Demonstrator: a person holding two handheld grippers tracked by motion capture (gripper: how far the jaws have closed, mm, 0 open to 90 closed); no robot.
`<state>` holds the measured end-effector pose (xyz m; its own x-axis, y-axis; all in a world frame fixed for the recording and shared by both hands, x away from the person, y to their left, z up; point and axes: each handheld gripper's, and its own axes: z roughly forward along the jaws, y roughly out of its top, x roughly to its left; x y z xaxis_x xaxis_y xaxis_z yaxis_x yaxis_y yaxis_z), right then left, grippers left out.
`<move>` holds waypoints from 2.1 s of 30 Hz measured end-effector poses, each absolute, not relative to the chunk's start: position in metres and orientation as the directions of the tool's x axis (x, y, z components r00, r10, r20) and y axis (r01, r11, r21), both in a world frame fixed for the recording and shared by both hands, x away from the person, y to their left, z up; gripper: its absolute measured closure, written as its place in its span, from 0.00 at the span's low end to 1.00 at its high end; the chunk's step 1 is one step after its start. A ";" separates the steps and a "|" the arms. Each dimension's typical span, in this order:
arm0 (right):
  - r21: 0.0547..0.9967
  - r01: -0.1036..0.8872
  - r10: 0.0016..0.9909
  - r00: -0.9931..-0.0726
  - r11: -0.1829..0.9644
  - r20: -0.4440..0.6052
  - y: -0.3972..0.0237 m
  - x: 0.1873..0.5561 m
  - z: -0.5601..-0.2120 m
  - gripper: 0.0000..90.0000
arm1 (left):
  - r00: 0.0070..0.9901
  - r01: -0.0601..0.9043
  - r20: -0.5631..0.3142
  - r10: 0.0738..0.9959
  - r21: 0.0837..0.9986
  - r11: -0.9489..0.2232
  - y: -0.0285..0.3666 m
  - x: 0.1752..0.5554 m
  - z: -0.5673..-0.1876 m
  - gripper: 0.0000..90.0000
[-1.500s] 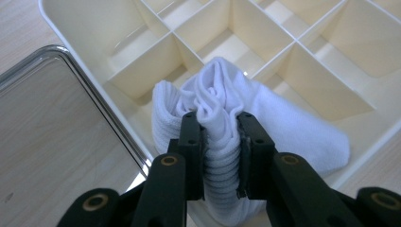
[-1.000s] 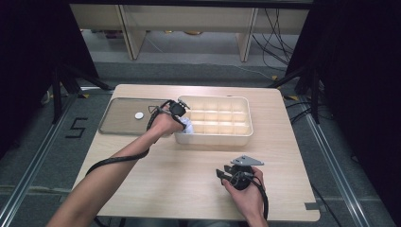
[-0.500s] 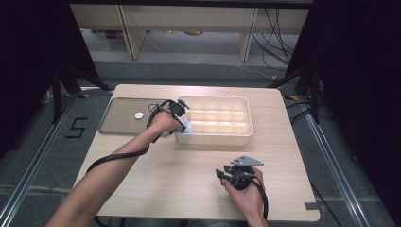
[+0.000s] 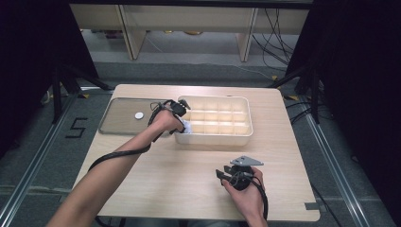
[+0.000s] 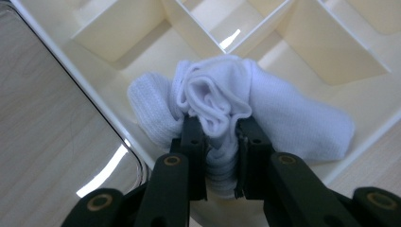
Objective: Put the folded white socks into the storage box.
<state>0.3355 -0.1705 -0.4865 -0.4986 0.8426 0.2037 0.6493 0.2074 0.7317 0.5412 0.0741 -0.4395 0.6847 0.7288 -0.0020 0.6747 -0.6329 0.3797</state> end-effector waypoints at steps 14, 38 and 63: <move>0.735 0.647 0.846 -0.495 0.205 0.199 -0.173 0.336 -0.486 0.67 | 0.652 0.702 -0.100 0.752 0.454 -0.548 0.081 0.541 -0.427 0.67; 0.734 0.648 0.845 -0.496 0.205 0.201 -0.173 0.336 -0.486 0.66 | 0.656 0.633 -0.010 0.755 0.553 -0.542 0.072 0.545 -0.426 0.88; 0.733 0.649 0.847 -0.493 0.204 0.200 -0.173 0.335 -0.485 0.66 | 0.711 0.624 0.038 0.702 0.425 -0.655 0.063 0.543 -0.445 0.91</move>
<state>0.3353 -0.1732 -0.4855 -0.4930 0.8467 0.2001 0.6485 0.2043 0.7333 0.5425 0.0626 -0.4453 0.7111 0.7021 0.0379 0.6245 -0.6555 0.4247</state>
